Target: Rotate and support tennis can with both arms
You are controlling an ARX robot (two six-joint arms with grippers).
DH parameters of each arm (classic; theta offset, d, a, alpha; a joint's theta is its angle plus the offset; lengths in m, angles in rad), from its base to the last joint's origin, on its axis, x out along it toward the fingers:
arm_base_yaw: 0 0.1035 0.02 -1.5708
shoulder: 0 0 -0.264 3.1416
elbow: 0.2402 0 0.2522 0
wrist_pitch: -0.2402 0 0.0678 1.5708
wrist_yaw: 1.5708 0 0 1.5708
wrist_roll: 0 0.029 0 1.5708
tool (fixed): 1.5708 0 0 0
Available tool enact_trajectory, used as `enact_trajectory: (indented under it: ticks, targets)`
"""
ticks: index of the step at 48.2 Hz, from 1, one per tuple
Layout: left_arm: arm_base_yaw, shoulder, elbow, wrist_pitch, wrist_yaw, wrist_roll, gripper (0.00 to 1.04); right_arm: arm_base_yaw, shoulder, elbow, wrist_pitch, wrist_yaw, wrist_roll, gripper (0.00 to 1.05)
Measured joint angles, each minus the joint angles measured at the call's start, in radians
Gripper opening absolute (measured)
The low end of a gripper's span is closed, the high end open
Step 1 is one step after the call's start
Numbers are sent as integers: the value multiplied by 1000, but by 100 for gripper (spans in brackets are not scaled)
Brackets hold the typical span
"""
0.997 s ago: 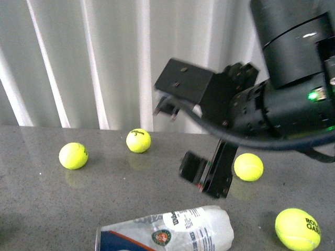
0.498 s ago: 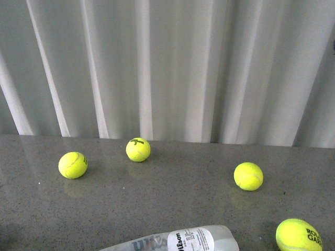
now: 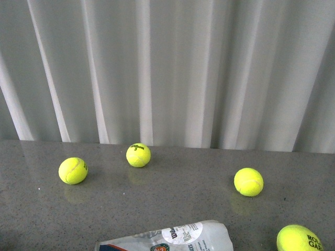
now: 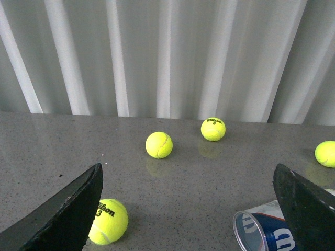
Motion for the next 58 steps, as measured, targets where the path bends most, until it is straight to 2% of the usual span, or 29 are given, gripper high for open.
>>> enact_trajectory:
  ticks: [10, 30, 36, 58]
  targets:
    - [0, 0, 0, 0, 0, 0, 98, -9, -104, -75, -32, -3, 2, 3]
    - [0, 0, 0, 0, 0, 0, 98, -9, -355, -169, -187, -5, 3, 3]
    - [0, 0, 0, 0, 0, 0, 98, -9, -387, -212, -168, -4, 3, 3]
    - [0, 0, 0, 0, 0, 0, 98, -9, -653, -213, -425, -5, 3, 3]
